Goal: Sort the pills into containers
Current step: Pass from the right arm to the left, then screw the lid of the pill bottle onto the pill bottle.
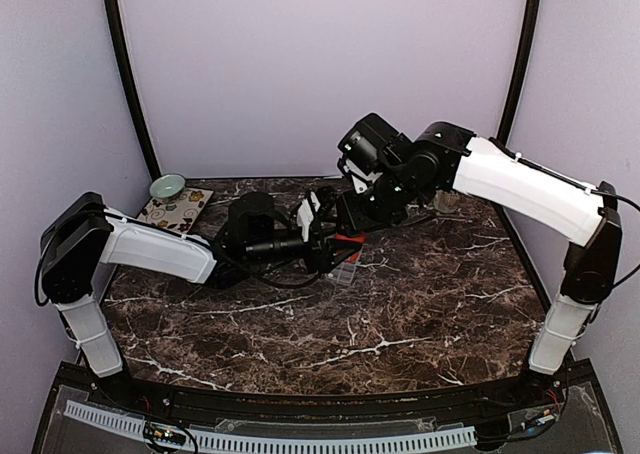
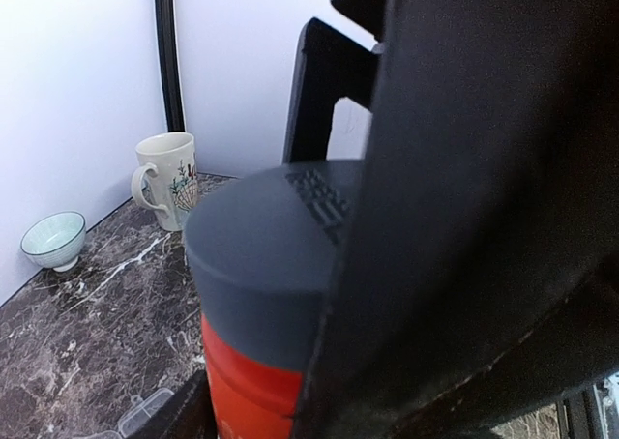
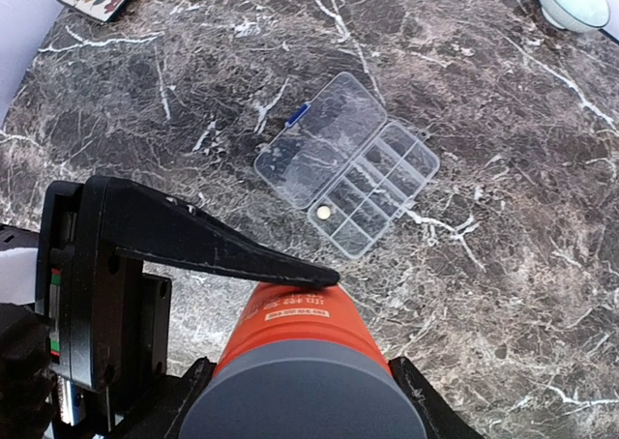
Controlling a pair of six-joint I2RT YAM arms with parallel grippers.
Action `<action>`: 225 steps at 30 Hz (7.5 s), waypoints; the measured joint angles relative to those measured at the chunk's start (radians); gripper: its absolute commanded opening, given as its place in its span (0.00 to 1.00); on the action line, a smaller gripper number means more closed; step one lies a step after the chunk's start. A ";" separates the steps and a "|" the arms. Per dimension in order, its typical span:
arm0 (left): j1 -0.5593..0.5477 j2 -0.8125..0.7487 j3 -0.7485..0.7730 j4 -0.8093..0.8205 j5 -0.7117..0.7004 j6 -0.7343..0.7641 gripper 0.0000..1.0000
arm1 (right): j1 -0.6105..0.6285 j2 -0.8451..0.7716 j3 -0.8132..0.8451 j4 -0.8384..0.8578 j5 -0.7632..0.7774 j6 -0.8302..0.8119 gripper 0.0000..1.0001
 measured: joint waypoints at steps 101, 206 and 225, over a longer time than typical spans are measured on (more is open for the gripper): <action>-0.005 -0.048 -0.049 0.079 -0.027 -0.010 0.00 | 0.010 0.010 0.005 0.065 0.005 0.023 0.72; 0.007 -0.127 0.071 -0.192 0.349 -0.188 0.00 | -0.066 -0.512 -0.591 0.657 -0.375 -0.197 0.82; 0.007 -0.126 0.099 -0.196 0.383 -0.210 0.00 | -0.093 -0.537 -0.640 0.715 -0.447 -0.191 0.81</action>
